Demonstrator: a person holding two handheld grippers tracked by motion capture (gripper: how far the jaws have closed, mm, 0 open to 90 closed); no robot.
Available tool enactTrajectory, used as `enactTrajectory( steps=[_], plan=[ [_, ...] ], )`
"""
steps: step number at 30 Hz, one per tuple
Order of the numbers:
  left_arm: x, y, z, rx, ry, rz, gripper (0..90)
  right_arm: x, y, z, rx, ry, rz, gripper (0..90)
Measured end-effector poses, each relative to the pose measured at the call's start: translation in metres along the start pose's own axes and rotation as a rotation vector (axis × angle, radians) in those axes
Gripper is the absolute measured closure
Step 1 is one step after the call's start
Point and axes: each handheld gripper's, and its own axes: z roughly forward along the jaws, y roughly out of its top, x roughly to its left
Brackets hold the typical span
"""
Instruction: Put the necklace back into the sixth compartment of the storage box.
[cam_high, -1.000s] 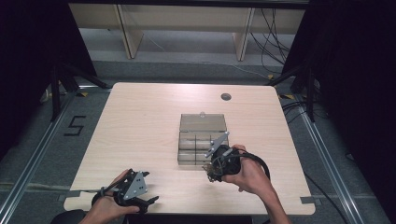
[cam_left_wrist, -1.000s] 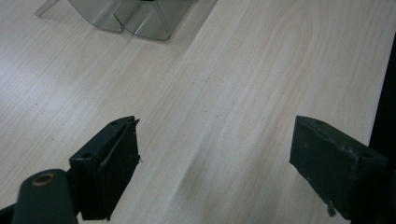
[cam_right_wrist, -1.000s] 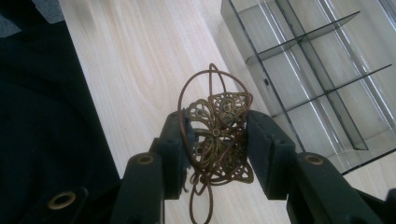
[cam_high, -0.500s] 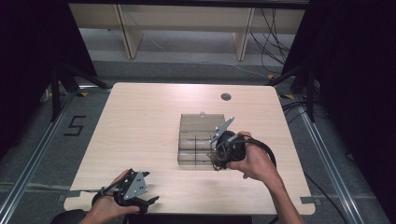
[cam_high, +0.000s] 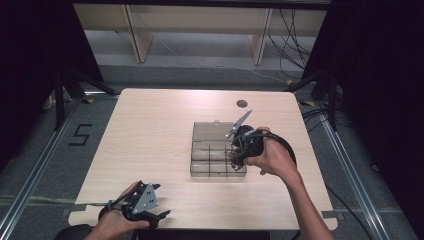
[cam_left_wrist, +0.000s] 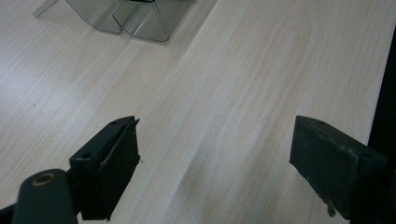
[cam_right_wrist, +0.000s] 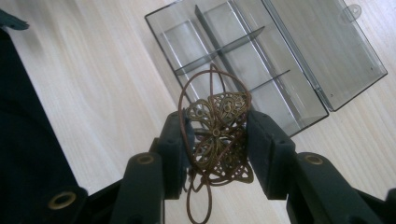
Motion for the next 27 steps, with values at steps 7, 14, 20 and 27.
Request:
enactTrajectory(
  steps=[7, 14, 20, 27],
  plan=[
    [-0.001, 0.0, 0.0, 0.002, 0.021, 0.004, 15.0, -0.012, 0.004, 0.008, 0.018, 0.004, 0.02, 60.8],
    [0.0, 0.0, 0.0, 0.001, -0.002, 0.0, 15.0, -0.02, 0.004, 0.017, 0.03, 0.012, 0.043, 60.8],
    [-0.001, 0.0, 0.001, -0.006, 0.016, -0.006, 15.0, -0.025, 0.002, 0.03, 0.041, 0.031, 0.04, 60.8],
    [0.0, 0.0, 0.001, 0.001, 0.0, -0.002, 15.0, -0.031, -0.001, 0.046, 0.072, 0.041, 0.055, 60.7]
  ],
)
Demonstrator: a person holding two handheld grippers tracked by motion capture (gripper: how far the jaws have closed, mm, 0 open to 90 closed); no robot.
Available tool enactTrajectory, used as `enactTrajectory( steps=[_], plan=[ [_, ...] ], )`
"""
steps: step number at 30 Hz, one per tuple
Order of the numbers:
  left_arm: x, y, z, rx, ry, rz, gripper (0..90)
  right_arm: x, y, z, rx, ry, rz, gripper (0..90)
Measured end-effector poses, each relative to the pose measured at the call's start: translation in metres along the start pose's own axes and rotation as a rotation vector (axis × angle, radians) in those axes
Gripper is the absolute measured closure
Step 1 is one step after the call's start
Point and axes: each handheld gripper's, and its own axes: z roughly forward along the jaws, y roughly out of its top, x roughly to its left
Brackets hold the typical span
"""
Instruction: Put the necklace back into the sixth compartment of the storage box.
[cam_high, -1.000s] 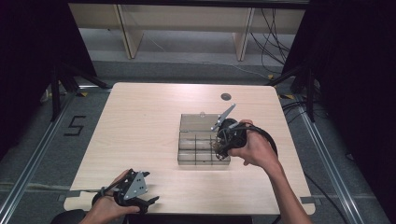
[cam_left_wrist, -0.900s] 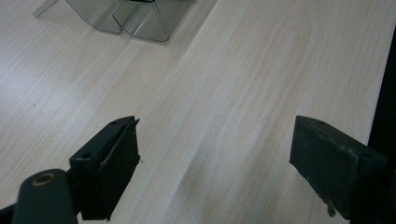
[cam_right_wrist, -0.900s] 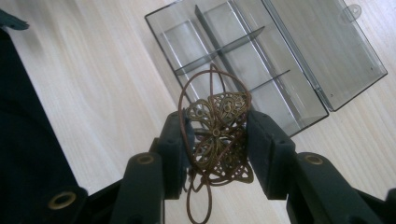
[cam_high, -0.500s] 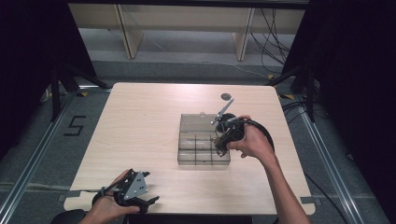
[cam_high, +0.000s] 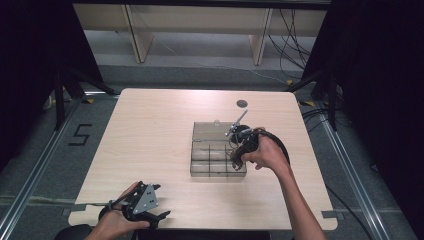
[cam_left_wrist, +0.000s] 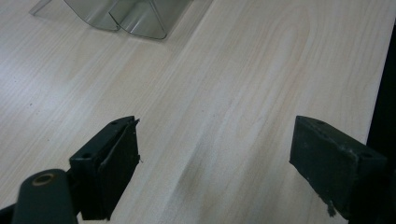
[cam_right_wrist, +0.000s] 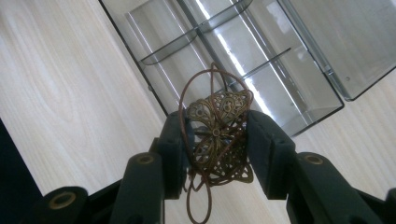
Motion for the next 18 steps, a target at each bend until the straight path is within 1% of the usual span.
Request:
enactTrajectory(
  steps=[1, 3, 4, 5, 6, 7, 8, 9, 11, 12, 13, 14, 15, 16, 17, 18],
  plan=[
    [0.0, 0.0, 0.0, 0.001, 0.001, 0.001, 15.0, 0.0, 0.0, 0.002, 0.009, -0.003, 0.013, 60.8],
    [0.0, 0.0, 0.0, 0.004, 0.003, 0.004, 15.0, -0.002, -0.001, 0.008, 0.014, 0.007, 0.004, 60.8],
    [0.0, 0.0, 0.0, 0.005, 0.004, 0.008, 15.0, -0.002, -0.001, 0.011, 0.021, 0.016, 0.019, 60.8],
    [0.0, 0.0, 0.0, 0.003, -0.003, 0.002, 15.0, -0.004, -0.001, 0.016, 0.024, 0.022, 0.012, 60.8],
    [0.0, 0.0, -0.001, 0.001, 0.003, 0.004, 15.0, -0.006, -0.002, 0.019, 0.026, 0.023, 0.003, 60.7],
    [0.0, 0.0, -0.001, 0.002, 0.003, 0.003, 15.0, -0.005, -0.002, 0.021, 0.037, 0.027, 0.029, 60.7],
    [0.0, 0.0, 0.0, -0.003, 0.0, 0.003, 15.0, -0.007, -0.002, 0.023, 0.036, 0.03, 0.024, 60.8],
    [0.0, 0.0, 0.0, 0.003, -0.004, 0.001, 15.0, -0.008, -0.002, 0.026, 0.041, 0.032, 0.021, 60.7],
    [0.0, 0.0, 0.0, 0.003, -0.005, 0.002, 15.0, -0.01, -0.002, 0.031, 0.053, 0.048, 0.042, 60.7],
    [-0.001, 0.0, 0.0, -0.005, 0.0, 0.003, 15.0, -0.011, -0.003, 0.034, 0.049, 0.046, 0.032, 60.8],
    [-0.001, 0.0, 0.0, 0.007, 0.001, 0.003, 15.0, -0.012, -0.003, 0.036, 0.06, 0.053, 0.038, 60.8],
    [-0.001, 0.0, 0.0, 0.003, 0.004, 0.005, 15.0, -0.012, -0.003, 0.039, 0.063, 0.05, 0.042, 60.7],
    [0.0, 0.0, 0.0, 0.002, 0.0, 0.004, 15.0, -0.013, -0.003, 0.041, 0.058, 0.059, 0.036, 60.7],
    [-0.001, 0.0, 0.001, -0.005, -0.002, -0.005, 15.0, -0.013, -0.003, 0.042, 0.068, 0.059, 0.05, 60.7],
    [-0.001, 0.0, 0.001, -0.009, -0.006, -0.007, 15.0, -0.015, -0.003, 0.044, 0.062, 0.063, 0.038, 60.7],
    [0.0, 0.0, 0.0, 0.015, -0.004, 0.013, 15.0, -0.016, -0.003, 0.045, 0.069, 0.063, 0.034, 60.7]
  ],
)
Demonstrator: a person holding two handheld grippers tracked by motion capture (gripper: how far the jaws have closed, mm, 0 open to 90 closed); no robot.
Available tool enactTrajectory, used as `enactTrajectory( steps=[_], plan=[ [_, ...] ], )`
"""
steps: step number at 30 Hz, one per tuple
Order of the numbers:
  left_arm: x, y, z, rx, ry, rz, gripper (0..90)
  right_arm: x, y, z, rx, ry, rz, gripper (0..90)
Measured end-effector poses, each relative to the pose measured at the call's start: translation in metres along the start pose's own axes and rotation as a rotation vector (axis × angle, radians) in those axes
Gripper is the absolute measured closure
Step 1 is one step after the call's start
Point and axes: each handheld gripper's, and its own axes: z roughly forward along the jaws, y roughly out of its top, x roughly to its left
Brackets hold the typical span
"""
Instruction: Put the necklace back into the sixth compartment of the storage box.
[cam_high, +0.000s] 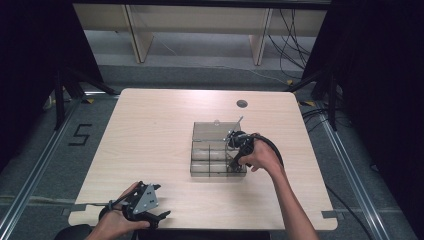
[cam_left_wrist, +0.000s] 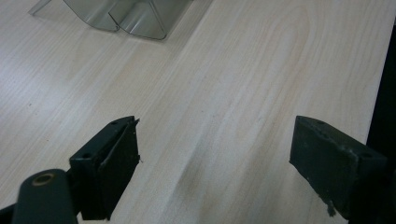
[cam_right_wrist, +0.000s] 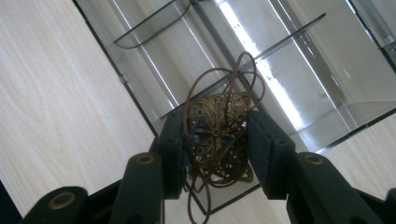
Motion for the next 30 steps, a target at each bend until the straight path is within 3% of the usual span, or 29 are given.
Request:
enactTrajectory(
  steps=[3, 4, 6, 10, 14, 16, 18, 20, 22, 24, 25, 30],
  plan=[
    [-0.001, 0.0, 0.0, -0.006, 0.002, -0.008, 15.0, -0.001, 0.001, 0.004, 0.009, -0.006, 0.019, 60.7],
    [-0.001, 0.0, 0.001, -0.019, 0.003, -0.01, 15.0, -0.003, 0.001, 0.006, 0.012, -0.007, 0.003, 60.7],
    [-0.001, 0.0, 0.0, -0.003, -0.001, -0.006, 15.0, -0.002, 0.001, 0.008, 0.02, -0.002, 0.032, 60.7],
    [-0.001, 0.0, 0.0, -0.001, -0.001, -0.006, 15.0, -0.004, 0.0, 0.013, 0.015, 0.002, 0.005, 60.7],
    [-0.001, 0.0, 0.0, -0.004, -0.003, -0.007, 15.0, -0.005, 0.0, 0.014, 0.017, 0.012, 0.026, 59.4],
    [-0.001, 0.0, 0.001, -0.003, 0.007, -0.007, 15.0, -0.005, 0.0, 0.011, -0.004, 0.03, 0.032, 54.1],
    [-0.002, 0.0, 0.001, -0.002, -0.009, -0.011, 15.0, -0.006, 0.0, 0.008, -0.004, 0.014, 0.035, 45.2],
    [-0.002, 0.0, 0.001, -0.006, -0.007, -0.011, 15.0, -0.005, -0.001, 0.005, 0.01, 0.013, 0.06, 43.0],
    [-0.002, 0.0, 0.0, -0.006, -0.004, -0.011, 15.0, -0.005, -0.002, 0.0, -0.014, 0.0, 0.038, 42.2],
    [-0.001, 0.0, 0.001, -0.002, -0.003, -0.006, 15.0, 0.0, -0.002, -0.005, -0.036, 0.002, 0.068, 42.1],
    [-0.001, 0.0, 0.001, -0.002, -0.003, -0.008, 15.0, 0.0, -0.003, -0.008, -0.053, 0.007, 0.041, 42.0],
    [-0.001, 0.0, 0.001, -0.003, -0.002, -0.007, 15.0, 0.007, -0.008, -0.022, -0.109, -0.025, 0.044, 40.9]
  ],
)
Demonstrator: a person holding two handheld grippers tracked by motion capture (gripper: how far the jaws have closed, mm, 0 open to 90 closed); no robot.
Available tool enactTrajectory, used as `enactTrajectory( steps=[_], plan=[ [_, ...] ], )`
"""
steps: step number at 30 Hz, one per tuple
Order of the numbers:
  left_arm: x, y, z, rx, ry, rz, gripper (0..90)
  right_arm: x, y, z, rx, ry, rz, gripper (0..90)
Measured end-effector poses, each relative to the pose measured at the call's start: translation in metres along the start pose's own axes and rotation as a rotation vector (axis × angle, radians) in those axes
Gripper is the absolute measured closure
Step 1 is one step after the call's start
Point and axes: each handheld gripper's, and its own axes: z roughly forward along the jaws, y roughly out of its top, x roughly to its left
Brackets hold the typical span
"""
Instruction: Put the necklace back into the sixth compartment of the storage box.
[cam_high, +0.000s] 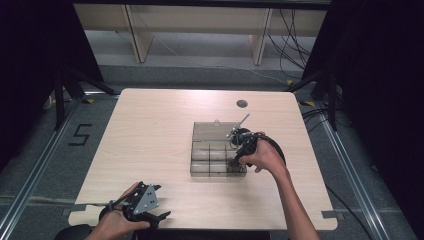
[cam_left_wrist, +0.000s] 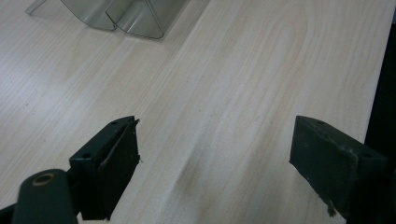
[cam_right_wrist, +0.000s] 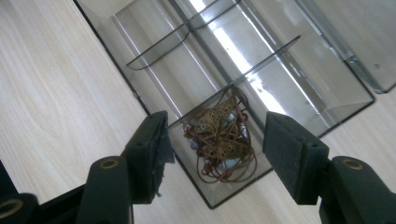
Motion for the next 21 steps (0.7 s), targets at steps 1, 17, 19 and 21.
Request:
enactTrajectory(
  steps=[1, 17, 19, 21],
  plan=[
    [0.0, 0.0, 0.0, 0.003, 0.002, 0.001, 15.0, 0.002, -0.002, -0.004, -0.011, -0.009, -0.009, 40.7],
    [-0.001, 0.0, 0.002, -0.019, -0.004, -0.006, 15.0, 0.025, -0.022, -0.014, -0.107, -0.028, -0.026, 36.1],
    [-0.001, 0.0, 0.002, -0.011, 0.0, 0.002, 15.0, 0.029, -0.025, -0.013, -0.131, -0.018, -0.026, 36.0],
    [-0.001, 0.001, 0.001, -0.008, 0.0, 0.009, 15.0, 0.031, -0.027, -0.012, -0.129, 0.001, -0.028, 35.4]
  ],
)
